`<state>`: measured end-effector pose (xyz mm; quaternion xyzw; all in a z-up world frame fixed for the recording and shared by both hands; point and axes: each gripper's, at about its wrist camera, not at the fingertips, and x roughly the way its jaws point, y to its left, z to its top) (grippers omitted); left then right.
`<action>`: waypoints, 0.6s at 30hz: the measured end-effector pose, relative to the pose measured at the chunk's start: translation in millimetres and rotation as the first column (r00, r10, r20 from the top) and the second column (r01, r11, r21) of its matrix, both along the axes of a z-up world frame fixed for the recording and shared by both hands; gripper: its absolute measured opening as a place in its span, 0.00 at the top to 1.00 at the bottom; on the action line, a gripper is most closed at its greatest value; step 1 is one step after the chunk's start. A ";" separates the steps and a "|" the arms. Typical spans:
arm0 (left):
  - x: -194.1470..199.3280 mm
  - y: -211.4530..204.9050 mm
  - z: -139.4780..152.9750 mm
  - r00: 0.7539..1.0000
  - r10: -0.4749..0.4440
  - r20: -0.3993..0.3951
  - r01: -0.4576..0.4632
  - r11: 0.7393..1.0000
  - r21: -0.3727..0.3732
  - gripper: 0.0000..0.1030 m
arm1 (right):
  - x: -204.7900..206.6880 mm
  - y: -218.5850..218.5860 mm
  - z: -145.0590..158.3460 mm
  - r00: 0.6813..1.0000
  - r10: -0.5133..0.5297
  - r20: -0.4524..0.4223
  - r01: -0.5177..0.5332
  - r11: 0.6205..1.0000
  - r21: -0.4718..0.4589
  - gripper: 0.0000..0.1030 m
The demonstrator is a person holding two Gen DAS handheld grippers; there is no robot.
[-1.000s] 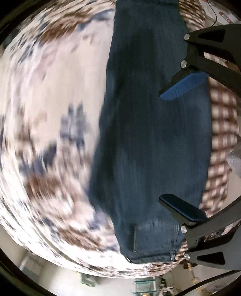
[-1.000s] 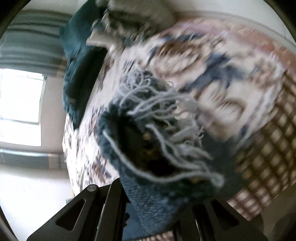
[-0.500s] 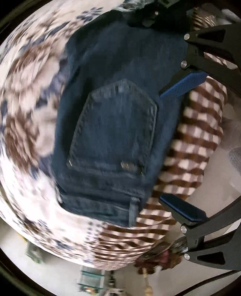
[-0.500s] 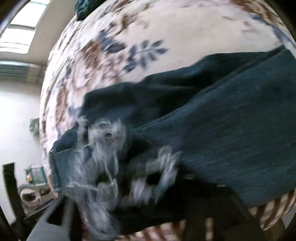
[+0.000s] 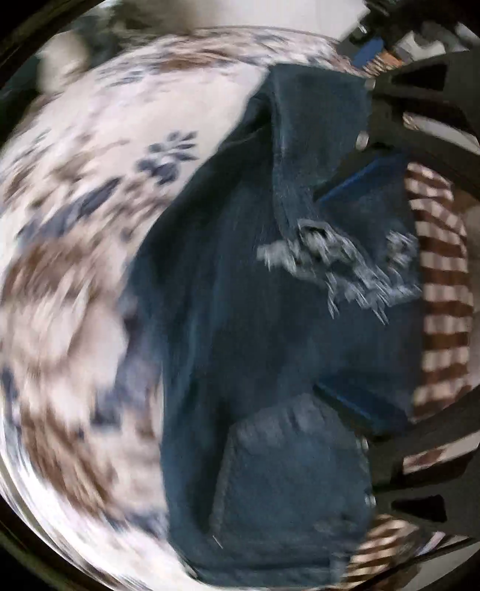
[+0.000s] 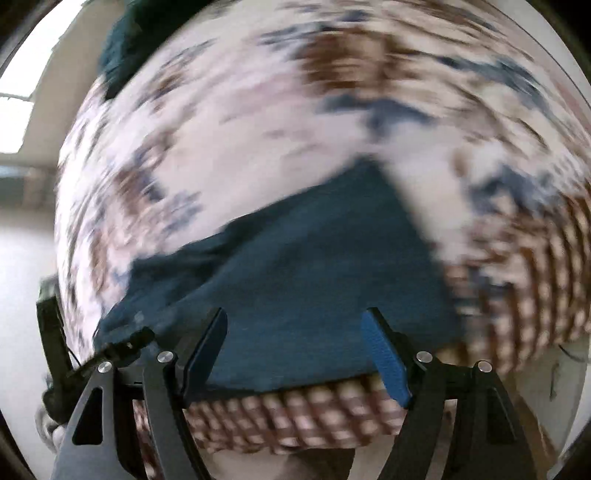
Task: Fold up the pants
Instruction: 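Carry the hem over toward the back pocket with the right tool and open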
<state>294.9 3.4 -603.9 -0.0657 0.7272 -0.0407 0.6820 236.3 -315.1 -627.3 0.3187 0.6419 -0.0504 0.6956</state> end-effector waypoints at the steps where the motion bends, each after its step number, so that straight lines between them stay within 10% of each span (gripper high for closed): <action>1: 0.4 -9.6 -7.3 0.999 -0.032 -0.004 0.032 0.999 0.012 0.61 | -2.8 -9.5 -2.7 1.000 -0.022 -0.007 0.022 1.000 0.001 0.24; 6: -13.3 -34.5 -12.5 0.984 -0.165 0.065 0.156 0.979 0.133 0.89 | -10.8 -36.7 -19.5 0.997 -0.058 -0.049 0.058 0.998 -0.010 0.24; 11: -23.4 7.2 -12.7 0.997 -0.060 0.038 0.054 0.990 0.131 0.94 | -12.3 -34.5 -27.1 0.998 -0.036 -0.057 0.036 0.999 -0.001 0.24; 15: -20.6 21.0 10.6 0.993 0.117 0.025 -0.115 0.991 -0.062 0.82 | -5.8 -22.4 -29.1 0.999 0.007 -0.050 -0.006 1.000 0.008 0.24; 18: -16.3 -0.1 18.8 0.993 0.100 0.059 -0.094 0.991 -0.097 0.53 | -2.8 -17.1 -31.3 0.998 0.021 -0.053 -0.021 1.000 0.008 0.24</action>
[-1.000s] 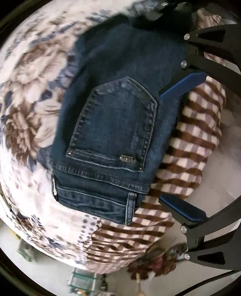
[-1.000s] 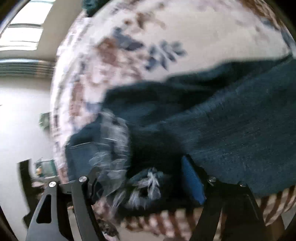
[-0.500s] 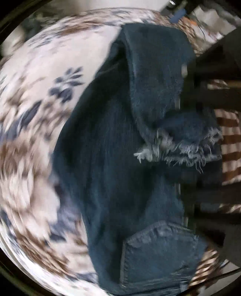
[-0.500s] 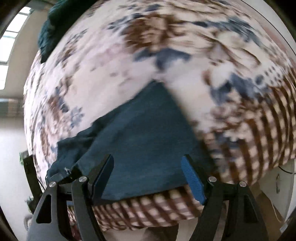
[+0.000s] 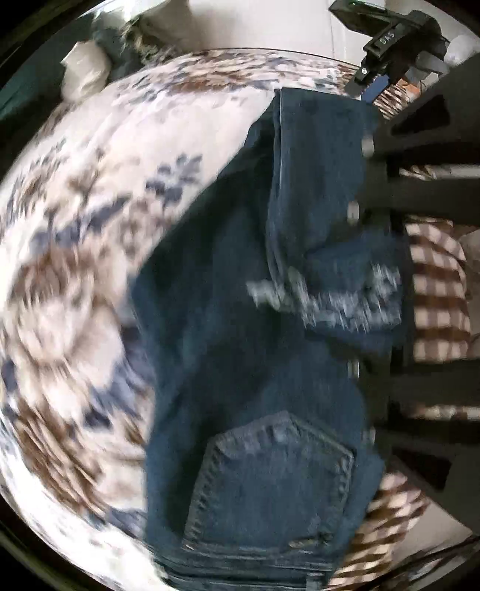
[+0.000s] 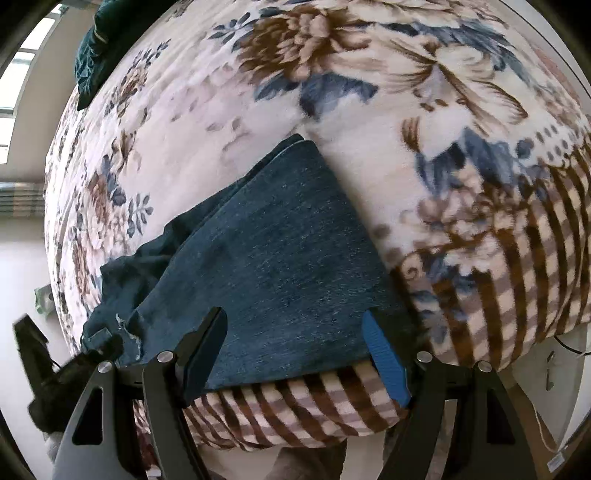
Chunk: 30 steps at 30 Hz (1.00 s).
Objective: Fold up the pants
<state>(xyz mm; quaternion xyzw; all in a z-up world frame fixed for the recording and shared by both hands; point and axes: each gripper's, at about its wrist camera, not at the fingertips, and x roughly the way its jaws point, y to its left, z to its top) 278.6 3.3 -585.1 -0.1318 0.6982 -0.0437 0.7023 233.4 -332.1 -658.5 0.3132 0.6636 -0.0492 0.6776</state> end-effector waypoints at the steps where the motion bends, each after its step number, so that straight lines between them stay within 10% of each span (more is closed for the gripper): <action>1: -0.4 -12.2 -4.5 0.999 -0.037 0.000 0.037 0.999 0.025 0.52 | 0.0 -0.4 -1.2 1.000 0.001 -0.003 -0.001 1.000 0.000 0.24; 4: -15.0 -29.0 -38.9 0.985 -0.139 -0.104 0.155 0.973 0.172 0.52 | 0.7 -1.8 -3.6 1.000 0.008 -0.011 -0.008 1.000 -0.004 0.24; 12: -41.9 -2.8 -33.6 0.988 -0.138 -0.072 0.148 0.977 0.154 0.50 | 6.4 7.0 -7.9 0.997 0.064 -0.040 -0.066 0.997 -0.033 0.24; 17: -46.1 62.3 -7.7 0.996 0.083 0.027 -0.084 0.996 0.028 0.46 | 14.7 33.3 2.5 0.986 0.124 -0.109 -0.140 0.977 -0.159 0.24; 19: -55.1 90.4 0.4 0.982 0.185 0.048 -0.185 0.983 -0.009 0.14 | 21.2 60.4 2.6 0.967 0.204 -0.150 -0.234 0.947 -0.221 0.24; 22: -77.6 128.2 4.2 0.939 0.336 0.067 -0.337 0.942 -0.009 0.05 | 30.2 97.7 0.3 0.940 0.285 -0.186 -0.327 0.910 -0.256 0.25; 26: -110.6 189.6 12.6 0.785 0.616 0.059 -0.612 0.787 -0.082 0.05 | 48.2 155.3 -0.8 0.909 0.371 -0.190 -0.411 0.875 -0.255 0.24; 30: -156.1 247.0 -0.5 0.504 0.864 0.011 -0.847 0.496 -0.191 0.06 | 65.6 208.8 -1.0 0.884 0.430 -0.184 -0.465 0.848 -0.254 0.25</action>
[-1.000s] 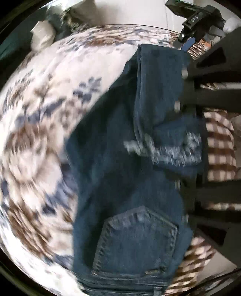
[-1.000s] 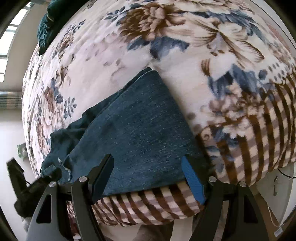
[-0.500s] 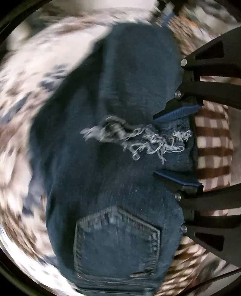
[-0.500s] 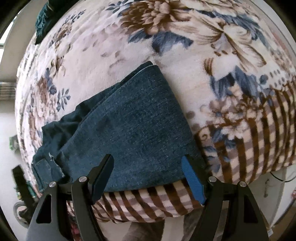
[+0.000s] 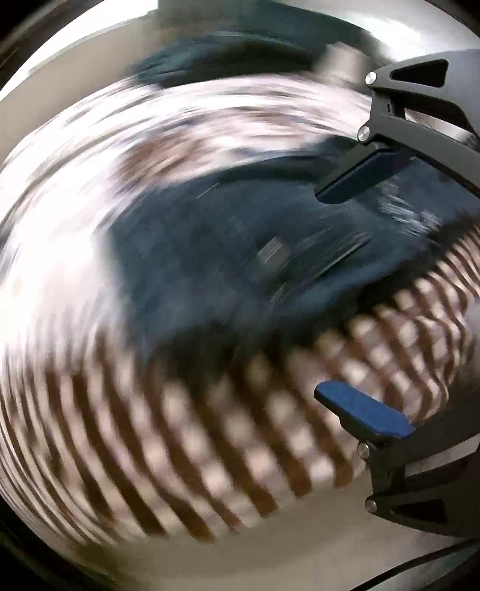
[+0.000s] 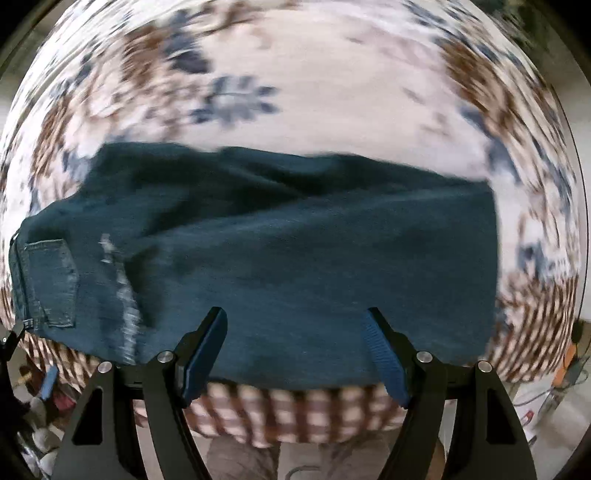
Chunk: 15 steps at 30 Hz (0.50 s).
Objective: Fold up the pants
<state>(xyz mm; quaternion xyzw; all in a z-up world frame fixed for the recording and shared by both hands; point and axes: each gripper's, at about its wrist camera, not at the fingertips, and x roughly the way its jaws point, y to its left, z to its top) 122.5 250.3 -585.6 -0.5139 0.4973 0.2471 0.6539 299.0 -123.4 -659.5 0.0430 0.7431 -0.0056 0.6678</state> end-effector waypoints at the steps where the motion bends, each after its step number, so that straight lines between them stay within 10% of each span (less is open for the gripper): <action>1: -9.8 11.8 -6.8 0.996 0.081 0.024 -0.080 0.996 -0.034 0.06 | 5.1 15.0 -1.0 1.000 0.016 0.000 -0.016 1.000 0.004 0.25; 11: 8.4 55.6 -46.0 0.988 0.124 0.092 -0.120 0.992 -0.043 0.15 | 35.6 86.8 -19.5 0.995 0.102 -0.011 -0.103 0.988 -0.118 0.25; 15: 23.4 51.2 -40.6 0.995 0.006 0.101 -0.012 0.998 0.057 0.59 | 38.6 97.2 -24.3 0.996 0.090 -0.026 -0.092 0.987 -0.132 0.24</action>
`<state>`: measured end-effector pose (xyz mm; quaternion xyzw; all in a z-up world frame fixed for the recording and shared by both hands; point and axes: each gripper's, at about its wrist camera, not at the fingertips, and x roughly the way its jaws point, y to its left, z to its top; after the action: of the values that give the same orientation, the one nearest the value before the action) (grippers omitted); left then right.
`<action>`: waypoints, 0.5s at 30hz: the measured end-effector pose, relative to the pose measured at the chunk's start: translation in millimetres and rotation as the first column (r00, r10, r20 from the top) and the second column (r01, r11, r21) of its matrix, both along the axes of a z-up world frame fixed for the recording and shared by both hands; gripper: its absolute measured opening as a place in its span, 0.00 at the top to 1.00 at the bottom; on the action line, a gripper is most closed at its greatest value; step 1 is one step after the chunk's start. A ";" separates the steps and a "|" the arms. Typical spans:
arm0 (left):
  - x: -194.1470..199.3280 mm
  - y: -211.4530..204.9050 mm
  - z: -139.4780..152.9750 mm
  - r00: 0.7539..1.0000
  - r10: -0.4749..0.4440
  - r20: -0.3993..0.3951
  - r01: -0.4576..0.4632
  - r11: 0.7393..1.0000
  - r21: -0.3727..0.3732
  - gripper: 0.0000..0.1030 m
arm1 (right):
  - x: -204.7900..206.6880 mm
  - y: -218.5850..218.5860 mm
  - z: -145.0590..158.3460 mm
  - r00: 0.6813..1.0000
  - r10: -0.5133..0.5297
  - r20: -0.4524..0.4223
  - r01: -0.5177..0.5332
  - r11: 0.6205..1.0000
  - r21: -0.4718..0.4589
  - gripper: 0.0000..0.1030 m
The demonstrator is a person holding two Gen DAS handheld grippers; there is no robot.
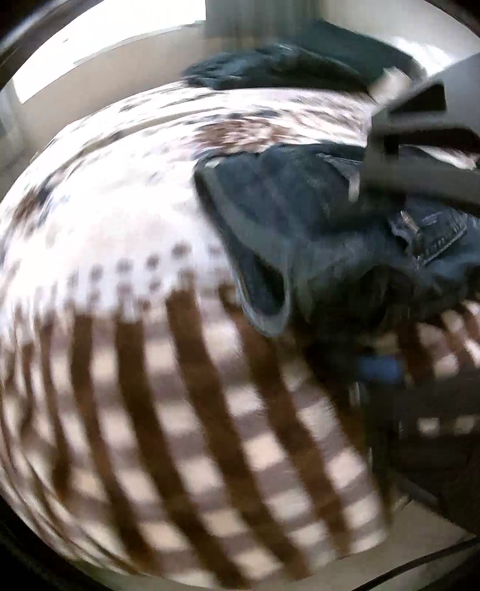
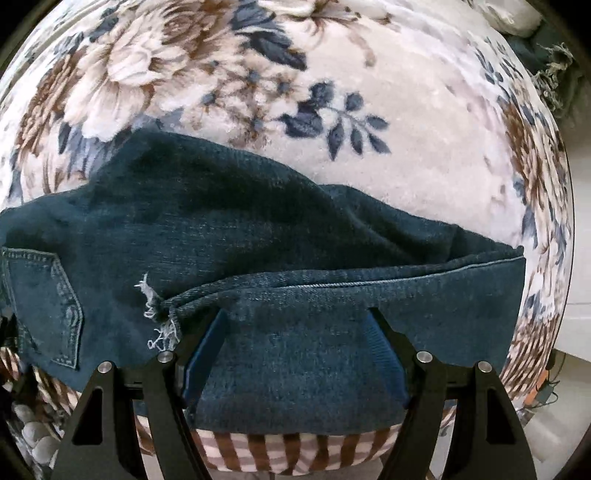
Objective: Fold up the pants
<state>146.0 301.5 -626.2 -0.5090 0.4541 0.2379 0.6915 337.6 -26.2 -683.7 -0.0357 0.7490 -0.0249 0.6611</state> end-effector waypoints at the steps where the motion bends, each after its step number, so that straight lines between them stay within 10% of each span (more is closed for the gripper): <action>1: -0.5 -1.0 2.2 1.000 -0.009 0.013 0.009 1.000 0.013 0.59 | 0.1 0.3 -1.0 1.000 -0.004 -0.004 0.004 1.000 -0.002 0.24; 8: -5.8 10.0 -22.9 0.995 0.028 0.098 -0.023 0.998 -0.053 0.34 | -20.1 -22.4 -4.5 0.999 -0.031 -0.021 0.031 0.999 0.010 0.24; 15: 0.5 -13.3 14.2 0.997 -0.064 0.034 0.058 0.986 0.158 0.69 | -21.1 -35.3 -3.4 0.998 -0.055 -0.005 0.055 0.998 0.017 0.24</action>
<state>146.5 288.2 -612.0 -0.4434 0.4359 0.2414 0.7451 316.6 -61.4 -687.2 -0.0096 0.7515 -0.0366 0.6586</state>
